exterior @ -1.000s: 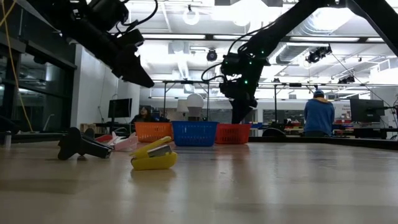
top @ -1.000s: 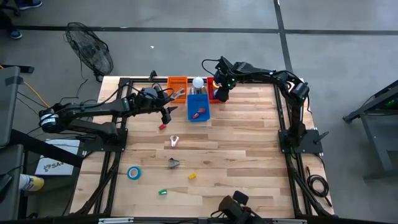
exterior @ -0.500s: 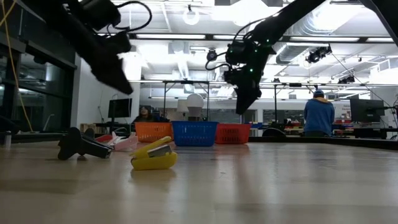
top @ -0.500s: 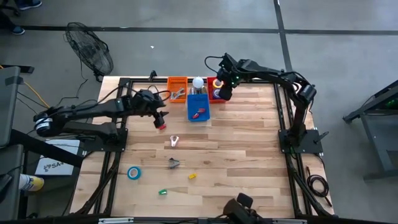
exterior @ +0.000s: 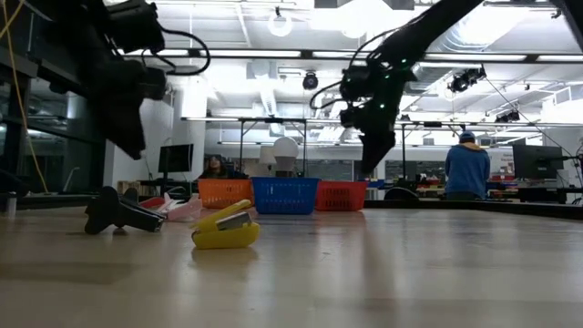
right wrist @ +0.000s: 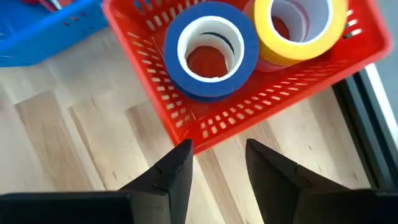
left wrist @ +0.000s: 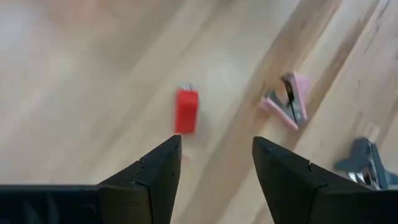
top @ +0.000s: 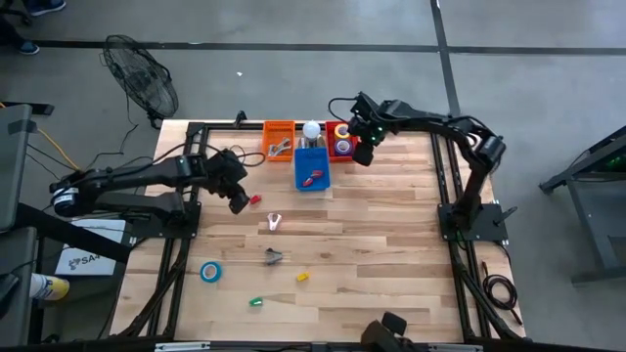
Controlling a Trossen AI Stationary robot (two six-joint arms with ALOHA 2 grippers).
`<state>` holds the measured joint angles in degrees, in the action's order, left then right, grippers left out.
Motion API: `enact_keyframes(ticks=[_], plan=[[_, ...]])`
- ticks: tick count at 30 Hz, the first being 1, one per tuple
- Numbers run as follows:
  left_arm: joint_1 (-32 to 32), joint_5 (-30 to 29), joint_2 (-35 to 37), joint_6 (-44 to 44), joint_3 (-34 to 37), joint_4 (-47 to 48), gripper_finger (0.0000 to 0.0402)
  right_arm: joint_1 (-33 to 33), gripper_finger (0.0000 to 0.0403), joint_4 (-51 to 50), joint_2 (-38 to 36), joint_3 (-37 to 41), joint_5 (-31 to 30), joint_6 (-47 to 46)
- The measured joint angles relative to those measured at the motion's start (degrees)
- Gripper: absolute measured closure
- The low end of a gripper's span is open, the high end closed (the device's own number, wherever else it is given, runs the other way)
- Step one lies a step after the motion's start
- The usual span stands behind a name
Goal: Pick and place Stapler, Stapler remover, tape
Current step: Put the light blue tape into the red basket
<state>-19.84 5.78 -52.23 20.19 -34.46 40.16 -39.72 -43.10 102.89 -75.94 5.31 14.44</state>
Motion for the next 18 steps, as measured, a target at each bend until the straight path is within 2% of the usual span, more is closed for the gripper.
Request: enact_keyframes(ticks=[7,18], plan=[[9.8,-0.4,0.0,11.8,0.0,4.8,0.0207,0.0,0.0273,9.5,-12.4,11.2,0.2,-0.3],[29.8,-2.5,0.0,38.6,0.0,10.9,0.0207,3.1,0.0274,24.7,-30.9,30.8,2.5,-0.5]])
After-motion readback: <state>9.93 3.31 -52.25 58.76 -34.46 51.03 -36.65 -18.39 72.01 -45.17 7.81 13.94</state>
